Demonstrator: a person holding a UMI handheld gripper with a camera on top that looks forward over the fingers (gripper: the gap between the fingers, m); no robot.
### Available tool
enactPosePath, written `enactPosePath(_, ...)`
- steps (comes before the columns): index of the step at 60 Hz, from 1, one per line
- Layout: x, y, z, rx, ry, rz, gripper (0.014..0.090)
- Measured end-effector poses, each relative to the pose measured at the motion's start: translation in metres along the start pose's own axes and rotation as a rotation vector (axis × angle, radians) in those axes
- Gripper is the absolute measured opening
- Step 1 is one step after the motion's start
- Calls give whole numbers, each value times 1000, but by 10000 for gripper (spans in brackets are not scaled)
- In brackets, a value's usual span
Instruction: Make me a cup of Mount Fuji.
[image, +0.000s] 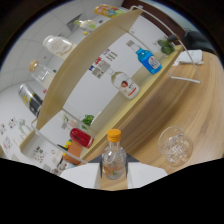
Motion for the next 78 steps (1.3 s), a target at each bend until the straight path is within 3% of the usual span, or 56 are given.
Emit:
enactPosePath(21,17,-21,7,92,-174,819,352)
enactPosePath(34,12,-33,4,104,-305,1115,351)
enactPosePath(44,12,-38,1,116,-323,1166,349)
enactPosePath(60,-3,-40,-7,116,-267,903,350)
enactPosePath(78,-81,-33,-27,220,-130,-110,353)
